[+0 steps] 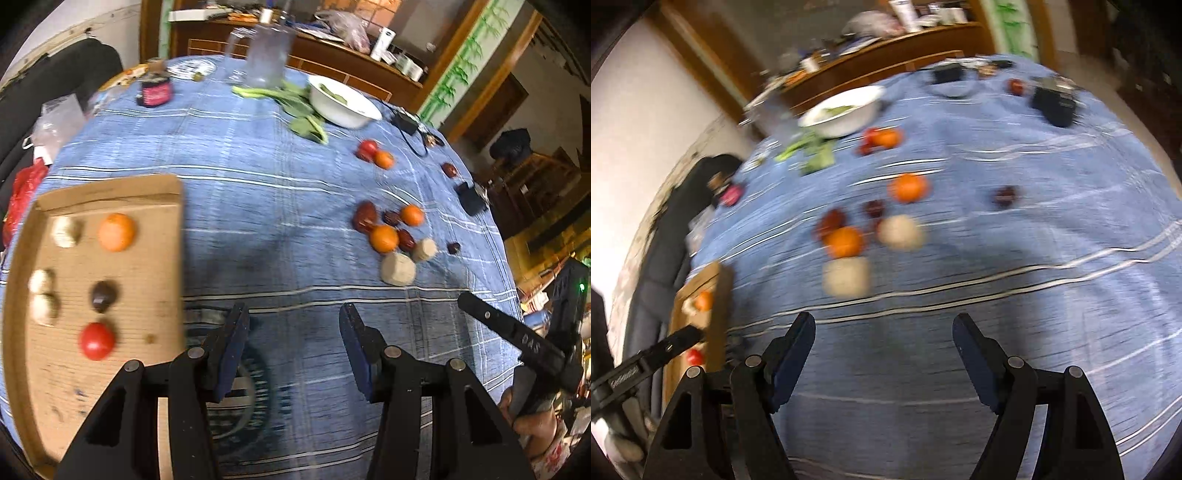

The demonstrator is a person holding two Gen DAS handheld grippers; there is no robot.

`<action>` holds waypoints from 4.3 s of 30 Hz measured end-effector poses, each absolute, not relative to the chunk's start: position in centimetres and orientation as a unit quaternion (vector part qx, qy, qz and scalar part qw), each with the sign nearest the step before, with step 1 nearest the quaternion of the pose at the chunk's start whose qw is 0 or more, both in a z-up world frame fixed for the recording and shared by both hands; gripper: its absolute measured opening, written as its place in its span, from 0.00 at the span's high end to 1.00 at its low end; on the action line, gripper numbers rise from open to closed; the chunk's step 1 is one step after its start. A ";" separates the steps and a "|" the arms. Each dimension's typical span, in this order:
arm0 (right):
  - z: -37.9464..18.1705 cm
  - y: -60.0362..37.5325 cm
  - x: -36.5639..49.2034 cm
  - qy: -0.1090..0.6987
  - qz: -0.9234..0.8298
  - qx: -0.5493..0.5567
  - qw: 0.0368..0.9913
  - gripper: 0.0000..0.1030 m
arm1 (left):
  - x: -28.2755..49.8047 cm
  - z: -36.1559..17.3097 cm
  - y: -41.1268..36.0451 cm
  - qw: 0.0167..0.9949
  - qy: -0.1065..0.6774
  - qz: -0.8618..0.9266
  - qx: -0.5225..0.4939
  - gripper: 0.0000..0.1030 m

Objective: Organize fruits
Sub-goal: 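Withdraw both tools from the box back over the table, then grasp a beige cube with the left tool while the right tool grasps a dark jujube, then carry the beige cube and dark jujube over the box, then open both tools to drop cube and jujube into the box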

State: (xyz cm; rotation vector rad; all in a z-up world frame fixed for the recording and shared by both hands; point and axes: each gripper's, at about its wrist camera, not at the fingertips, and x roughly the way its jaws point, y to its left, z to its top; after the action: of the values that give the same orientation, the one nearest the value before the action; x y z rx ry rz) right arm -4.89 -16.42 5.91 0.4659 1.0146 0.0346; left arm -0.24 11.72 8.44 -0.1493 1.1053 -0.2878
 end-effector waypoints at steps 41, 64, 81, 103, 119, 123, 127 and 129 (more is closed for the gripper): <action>3.2 -24.0 2.8 0.494 -0.008 0.162 0.854 0.73 | 4.0 3.0 -2.1 0.828 0.527 -0.191 0.021 0.70; 7.5 -24.4 -6.6 0.463 0.025 0.204 0.862 0.73 | -2.1 8.7 -3.3 0.844 0.488 -0.221 -0.026 0.70; 11.2 -10.7 -7.2 0.456 0.120 0.140 0.870 0.73 | -4.6 11.9 9.9 0.873 0.457 -0.156 -0.070 0.70; 8.3 16.3 -5.9 0.498 0.336 0.016 0.799 0.72 | -8.4 7.1 33.1 0.850 0.513 0.033 -0.113 0.69; 4.4 18.4 -4.2 0.528 0.305 -0.005 0.793 0.72 | -4.9 4.5 33.5 0.838 0.539 0.026 -0.075 0.69; 3.9 18.7 -3.9 0.531 0.301 -0.009 0.792 0.71 | -4.7 4.4 33.4 0.839 0.538 0.025 -0.071 0.69; 3.5 19.0 -3.9 0.534 0.299 -0.014 0.791 0.71 | -4.5 4.5 33.4 0.840 0.538 0.023 -0.072 0.67; 3.5 19.2 -3.9 0.533 0.299 -0.016 0.791 0.71 | -4.6 4.6 33.5 0.840 0.538 0.022 -0.074 0.63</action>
State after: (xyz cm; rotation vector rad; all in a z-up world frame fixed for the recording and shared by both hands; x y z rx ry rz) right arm -3.89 19.16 3.51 -0.0339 1.1469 0.6431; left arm -4.57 33.49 4.57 -0.1566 1.1371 0.0462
